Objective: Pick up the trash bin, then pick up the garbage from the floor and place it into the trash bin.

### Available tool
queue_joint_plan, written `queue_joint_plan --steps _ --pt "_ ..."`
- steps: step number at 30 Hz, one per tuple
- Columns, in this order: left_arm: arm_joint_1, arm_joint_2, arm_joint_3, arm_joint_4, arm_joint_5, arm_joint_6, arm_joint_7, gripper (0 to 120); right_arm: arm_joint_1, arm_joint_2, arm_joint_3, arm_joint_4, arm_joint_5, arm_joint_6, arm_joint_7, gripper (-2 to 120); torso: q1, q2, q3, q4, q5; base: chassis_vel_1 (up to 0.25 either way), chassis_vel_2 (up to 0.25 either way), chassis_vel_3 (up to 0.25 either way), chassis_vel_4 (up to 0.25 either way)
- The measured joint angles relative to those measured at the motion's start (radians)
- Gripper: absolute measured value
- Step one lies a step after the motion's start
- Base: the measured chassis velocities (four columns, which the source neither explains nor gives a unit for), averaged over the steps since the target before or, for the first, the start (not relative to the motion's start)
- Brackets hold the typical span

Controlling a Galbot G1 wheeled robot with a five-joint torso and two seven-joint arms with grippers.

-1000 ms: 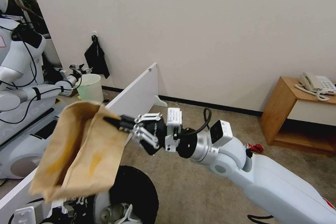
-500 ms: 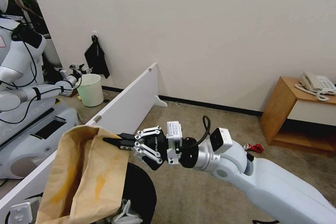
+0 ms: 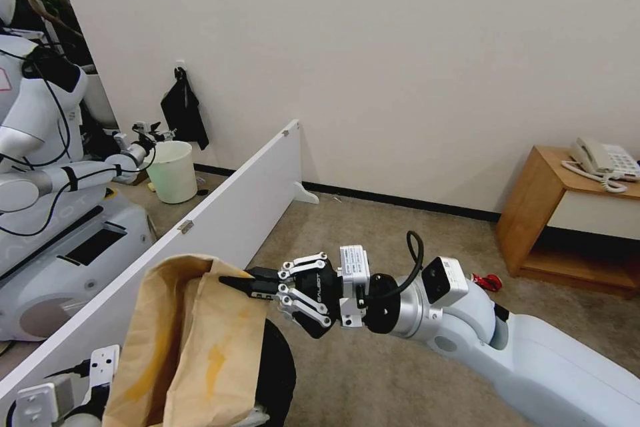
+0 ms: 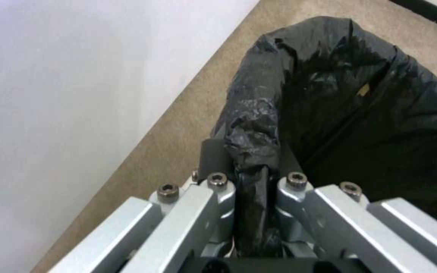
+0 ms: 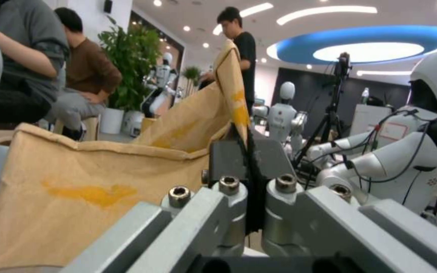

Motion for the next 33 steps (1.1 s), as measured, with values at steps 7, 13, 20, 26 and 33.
queue_joint_plan --steps 7,13,20,26,33 --pt "0.006 -0.001 -0.004 0.000 0.000 0.000 -0.001 4 -0.033 -0.027 0.019 0.018 -0.008 0.005 -0.004 0 0.000 0.000 0.000 0.0001 0.0001 0.000 0.000 0.000 0.000" --pt "0.008 -0.002 -0.002 0.000 0.001 0.001 -0.001 4 -0.062 -0.047 0.033 0.022 -0.022 0.013 -0.011 0 0.000 0.000 0.000 0.0000 0.0000 0.000 0.000 0.000 0.000" --pt "0.012 -0.004 -0.001 0.000 0.002 0.001 -0.001 4 -0.072 -0.053 0.041 0.023 -0.023 0.015 -0.012 0 0.000 0.000 0.000 0.0001 0.0000 0.000 0.000 0.000 0.000" --pt "0.011 -0.007 0.005 0.000 -0.009 0.001 -0.002 4 -0.084 -0.060 0.051 0.031 -0.023 0.016 -0.013 0 0.000 0.000 0.000 0.0000 0.0000 0.000 0.000 0.000 0.000" --pt "0.003 -0.012 0.020 0.000 -0.030 -0.004 -0.006 4 -0.052 -0.048 0.047 0.040 -0.003 0.015 -0.011 0 0.000 0.000 0.000 0.0000 -0.0001 0.000 0.000 0.000 0.000"
